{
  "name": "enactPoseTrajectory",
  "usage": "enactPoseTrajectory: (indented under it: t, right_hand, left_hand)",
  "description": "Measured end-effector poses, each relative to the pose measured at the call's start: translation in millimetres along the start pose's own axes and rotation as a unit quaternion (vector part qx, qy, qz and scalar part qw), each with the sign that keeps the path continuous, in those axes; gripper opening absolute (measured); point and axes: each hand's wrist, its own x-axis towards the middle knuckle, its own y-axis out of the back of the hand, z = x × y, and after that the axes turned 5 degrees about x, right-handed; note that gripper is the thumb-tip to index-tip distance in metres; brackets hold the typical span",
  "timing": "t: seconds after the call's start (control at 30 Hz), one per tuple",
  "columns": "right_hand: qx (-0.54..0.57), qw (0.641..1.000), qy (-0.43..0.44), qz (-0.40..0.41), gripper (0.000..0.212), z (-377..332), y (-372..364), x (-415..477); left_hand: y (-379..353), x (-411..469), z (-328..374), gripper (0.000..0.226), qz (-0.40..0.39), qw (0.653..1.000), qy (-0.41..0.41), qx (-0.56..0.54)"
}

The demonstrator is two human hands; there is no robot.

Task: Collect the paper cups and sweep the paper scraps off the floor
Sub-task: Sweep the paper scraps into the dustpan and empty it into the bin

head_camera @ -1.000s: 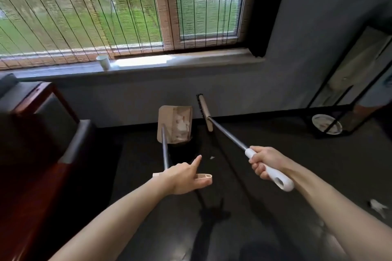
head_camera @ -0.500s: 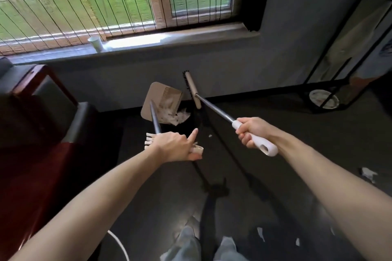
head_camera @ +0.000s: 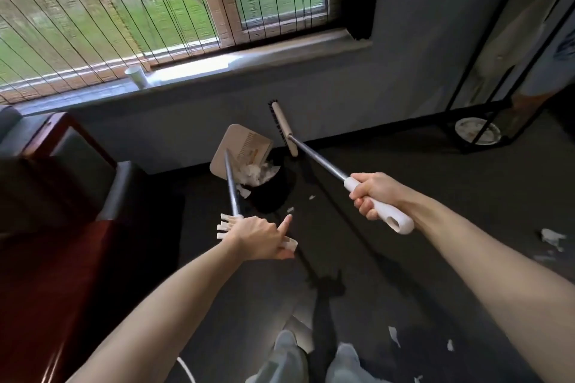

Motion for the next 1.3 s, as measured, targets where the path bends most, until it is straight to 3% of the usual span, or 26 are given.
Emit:
enactPoseTrajectory:
  t: [0.2,0.37,0.47,0.63,0.9,1.17,1.3]
  right_hand:
    - [-0.001,1.0,-0.017,0.011,0.031,13.9,4.5,1.6]
    - [0.028,0.999,-0.014,0.02,0.054,12.3,7.8,1.3]
    - [0.034,0.999,-0.014,0.022,0.053,10.0,7.9,1.0]
    - [0.039,0.999,-0.017,0.007,0.027,12.3,5.0,-1.5]
    - [0.031,0.999,-0.013,0.025,0.055,15.7,4.1,-2.4]
    - [0.044,0.999,-0.006,0.017,0.041,18.4,-2.6,0.6]
    - [0.023,0.999,-0.008,0.024,0.051,28.3,-4.3,-1.0]
  left_hand:
    - [-6.2,-6.9,-4.7,0.093,0.008,0.998,-0.054,0.035]
    - [-1.8,-9.3,-9.9,0.089,0.037,0.996,-0.041,0.065]
    - [-6.7,-14.3,-9.6,0.089,0.026,0.997,-0.039,0.066]
    - [-18.2,-19.0,6.1,0.092,-0.02,0.999,-0.045,0.018]
    - [-4.8,-14.0,-11.2,0.091,0.03,0.999,-0.011,0.016]
    - [-5.9,-31.4,-0.8,0.091,0.013,0.999,-0.011,0.047]
    - [-19.2,-32.7,20.7,0.091,-0.019,1.0,-0.01,0.015]
